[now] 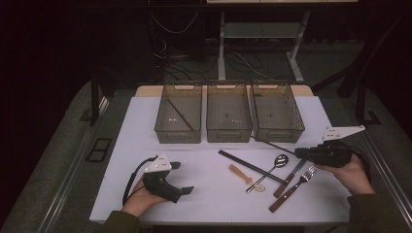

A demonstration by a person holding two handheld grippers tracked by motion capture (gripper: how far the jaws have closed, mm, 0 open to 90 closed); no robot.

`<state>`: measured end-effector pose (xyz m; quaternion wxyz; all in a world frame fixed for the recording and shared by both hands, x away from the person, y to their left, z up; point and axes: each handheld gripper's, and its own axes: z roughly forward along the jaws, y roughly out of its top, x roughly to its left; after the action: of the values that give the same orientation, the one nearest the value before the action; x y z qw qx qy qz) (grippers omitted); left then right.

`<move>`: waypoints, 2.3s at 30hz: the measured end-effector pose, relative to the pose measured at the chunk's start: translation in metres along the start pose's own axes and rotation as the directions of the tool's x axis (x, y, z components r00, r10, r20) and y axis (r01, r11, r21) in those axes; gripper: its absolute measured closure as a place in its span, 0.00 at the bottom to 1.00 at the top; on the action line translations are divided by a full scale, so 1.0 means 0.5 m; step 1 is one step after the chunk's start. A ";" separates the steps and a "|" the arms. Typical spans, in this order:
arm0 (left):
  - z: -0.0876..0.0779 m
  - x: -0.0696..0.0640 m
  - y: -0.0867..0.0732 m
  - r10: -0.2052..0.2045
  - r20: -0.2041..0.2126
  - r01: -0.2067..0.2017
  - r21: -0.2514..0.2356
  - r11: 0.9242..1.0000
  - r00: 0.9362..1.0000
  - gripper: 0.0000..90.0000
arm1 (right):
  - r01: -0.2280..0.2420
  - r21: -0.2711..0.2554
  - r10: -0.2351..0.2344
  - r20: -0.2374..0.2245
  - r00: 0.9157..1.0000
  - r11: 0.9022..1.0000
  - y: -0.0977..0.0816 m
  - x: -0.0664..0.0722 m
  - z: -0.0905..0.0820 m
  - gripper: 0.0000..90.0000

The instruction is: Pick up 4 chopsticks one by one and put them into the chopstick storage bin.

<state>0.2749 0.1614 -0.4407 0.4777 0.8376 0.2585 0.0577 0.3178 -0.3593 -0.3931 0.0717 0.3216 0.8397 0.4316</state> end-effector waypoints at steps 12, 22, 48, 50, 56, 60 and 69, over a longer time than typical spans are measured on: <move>0.000 0.004 0.000 -0.012 -0.005 0.012 -0.003 1.000 1.000 0.01 | -0.013 -0.047 0.012 -0.014 1.000 0.999 0.030 0.021 0.010 0.94; 0.004 0.000 0.000 -0.008 0.001 0.008 0.004 1.000 1.000 0.01 | -0.024 -0.064 0.025 0.008 1.000 0.998 0.062 0.038 0.033 0.94; 0.006 -0.004 0.001 -0.015 0.006 0.015 -0.001 1.000 1.000 0.01 | -0.062 -0.099 0.069 0.072 0.995 0.993 0.136 0.076 0.110 0.94; 0.006 -0.004 0.000 -0.017 0.006 0.017 -0.002 1.000 1.000 0.01 | -0.058 -0.103 0.066 0.073 0.995 0.993 0.141 0.078 0.116 0.94; 0.006 -0.004 0.001 -0.013 0.010 0.013 0.000 1.000 1.000 0.01 | -0.059 -0.101 0.066 0.072 0.995 0.993 0.157 0.088 0.138 0.94; 0.006 -0.004 0.000 -0.016 0.010 0.016 -0.001 1.000 1.000 0.01 | -0.053 -0.096 0.060 0.075 0.995 0.994 0.170 0.095 0.154 0.94; 0.005 -0.005 0.000 -0.021 0.011 0.021 -0.007 1.000 1.000 0.01 | -0.068 -0.082 0.076 0.094 0.993 0.994 0.222 0.113 0.205 0.94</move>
<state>0.2738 0.1581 -0.4418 0.4827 0.8335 0.2645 0.0488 0.3672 -0.2091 -0.3618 0.1095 0.3693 0.8055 0.4504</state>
